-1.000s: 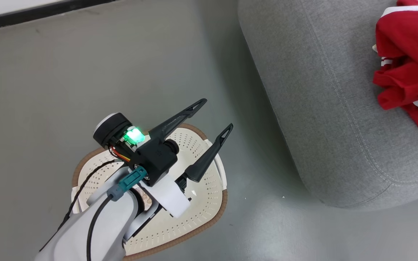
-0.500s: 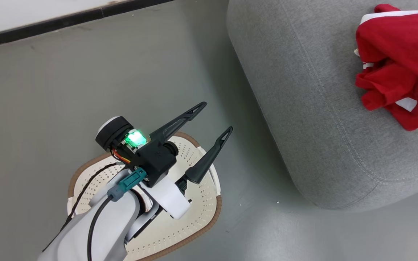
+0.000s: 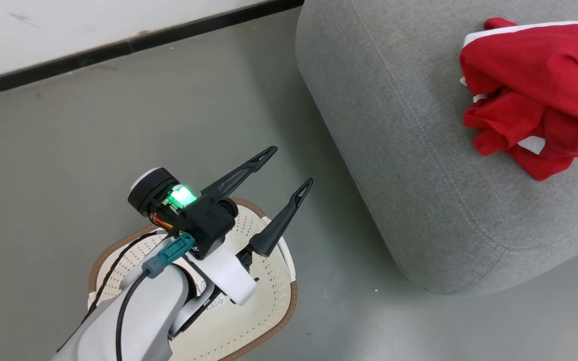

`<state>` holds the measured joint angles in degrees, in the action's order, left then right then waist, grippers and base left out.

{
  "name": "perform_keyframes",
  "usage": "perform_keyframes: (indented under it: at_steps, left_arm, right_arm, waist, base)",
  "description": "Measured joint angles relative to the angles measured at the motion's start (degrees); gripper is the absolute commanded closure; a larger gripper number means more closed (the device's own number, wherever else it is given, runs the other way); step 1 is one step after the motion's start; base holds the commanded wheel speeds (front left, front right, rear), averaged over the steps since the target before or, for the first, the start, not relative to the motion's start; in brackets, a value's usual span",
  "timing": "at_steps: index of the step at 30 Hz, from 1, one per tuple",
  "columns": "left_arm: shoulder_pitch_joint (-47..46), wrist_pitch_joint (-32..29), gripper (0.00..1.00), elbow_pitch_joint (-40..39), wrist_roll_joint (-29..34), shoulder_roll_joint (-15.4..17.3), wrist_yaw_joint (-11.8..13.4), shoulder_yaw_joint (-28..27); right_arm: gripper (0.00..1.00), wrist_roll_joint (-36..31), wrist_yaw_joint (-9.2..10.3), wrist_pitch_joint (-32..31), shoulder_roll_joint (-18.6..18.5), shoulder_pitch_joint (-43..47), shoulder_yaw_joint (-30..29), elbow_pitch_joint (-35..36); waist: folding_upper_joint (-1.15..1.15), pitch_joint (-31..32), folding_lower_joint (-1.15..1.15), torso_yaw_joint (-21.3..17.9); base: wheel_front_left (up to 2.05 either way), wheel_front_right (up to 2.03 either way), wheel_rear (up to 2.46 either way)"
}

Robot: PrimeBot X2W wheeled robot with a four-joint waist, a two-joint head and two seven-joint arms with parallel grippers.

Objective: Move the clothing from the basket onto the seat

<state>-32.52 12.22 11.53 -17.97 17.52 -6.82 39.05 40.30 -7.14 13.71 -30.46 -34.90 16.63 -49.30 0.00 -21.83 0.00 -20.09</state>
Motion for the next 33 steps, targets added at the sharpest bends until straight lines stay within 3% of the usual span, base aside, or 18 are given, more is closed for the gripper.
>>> perform_keyframes:
  at_steps: [20, 33]
  left_arm:
    - [4.78, 1.90, 0.00, 1.72, -2.79, -0.12, 3.63, -5.58]
    - [10.17, 1.93, 0.00, 3.64, -4.63, -0.08, 8.55, -11.83]
  right_arm:
    - [0.00, -1.99, 0.00, 0.48, -2.29, 2.35, 1.45, 12.61]
    - [0.00, -6.68, 0.00, 0.49, 1.56, 3.54, -0.16, 17.89]
  waist:
    - [0.01, 6.17, 0.00, 0.28]
    - [0.01, 10.87, 0.00, 3.41]
  base:
    - [0.00, 0.00, 0.00]
    - [0.00, 0.00, 0.00]
